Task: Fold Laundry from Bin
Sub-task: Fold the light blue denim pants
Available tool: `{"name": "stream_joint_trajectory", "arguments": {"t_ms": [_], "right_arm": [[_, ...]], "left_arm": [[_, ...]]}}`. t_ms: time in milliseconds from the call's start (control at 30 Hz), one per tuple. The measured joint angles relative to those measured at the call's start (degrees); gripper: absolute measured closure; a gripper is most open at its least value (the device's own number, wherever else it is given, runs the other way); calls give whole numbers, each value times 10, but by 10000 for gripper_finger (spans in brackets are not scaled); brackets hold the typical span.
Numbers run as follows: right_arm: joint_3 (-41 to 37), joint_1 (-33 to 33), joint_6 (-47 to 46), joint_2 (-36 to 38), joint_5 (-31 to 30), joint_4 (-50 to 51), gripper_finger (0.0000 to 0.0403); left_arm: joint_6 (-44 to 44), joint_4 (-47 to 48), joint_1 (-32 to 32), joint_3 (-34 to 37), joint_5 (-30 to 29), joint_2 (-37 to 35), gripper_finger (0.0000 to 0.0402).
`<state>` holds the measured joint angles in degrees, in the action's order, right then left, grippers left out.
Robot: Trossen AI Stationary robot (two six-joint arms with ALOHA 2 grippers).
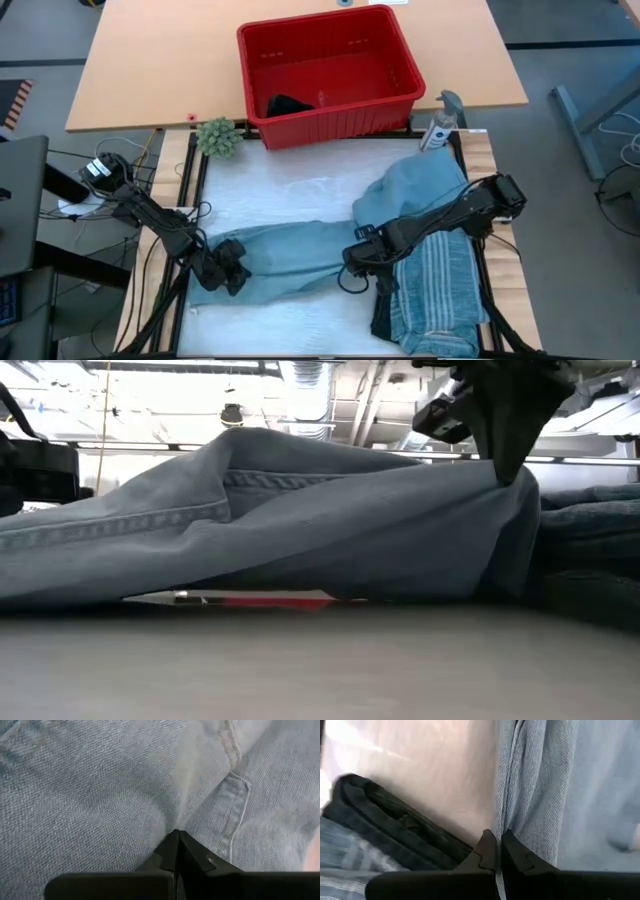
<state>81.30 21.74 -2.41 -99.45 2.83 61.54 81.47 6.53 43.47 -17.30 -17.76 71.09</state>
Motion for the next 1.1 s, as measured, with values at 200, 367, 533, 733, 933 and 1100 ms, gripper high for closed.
{"name": "stream_joint_trajectory", "arguments": {"t_ms": [200, 367, 533, 733, 933, 1100], "right_arm": [[-1, 19, 17, -11, 62, -31, 374], [-2, 26, 8, -4, 83, -51, 290], [-1, 31, -21, 30, 78, -14, 175], [-1, 18, -16, 57, -94, -75, 126], [0, -68, -48, 16, -133, -155, 207], [-1, -93, -17, -43, -94, -164, 337]], "left_arm": [[32, -24, -20, 2, 17, 2, 400], [20, -51, -38, 4, 34, 3, 400], [52, -22, -40, 2, 61, 0, 400], [83, -26, -26, 1, 77, 0, 400], [147, -27, -8, 1, 102, 0, 400], [250, 0, 6, -2, 102, 0, 400]]}}
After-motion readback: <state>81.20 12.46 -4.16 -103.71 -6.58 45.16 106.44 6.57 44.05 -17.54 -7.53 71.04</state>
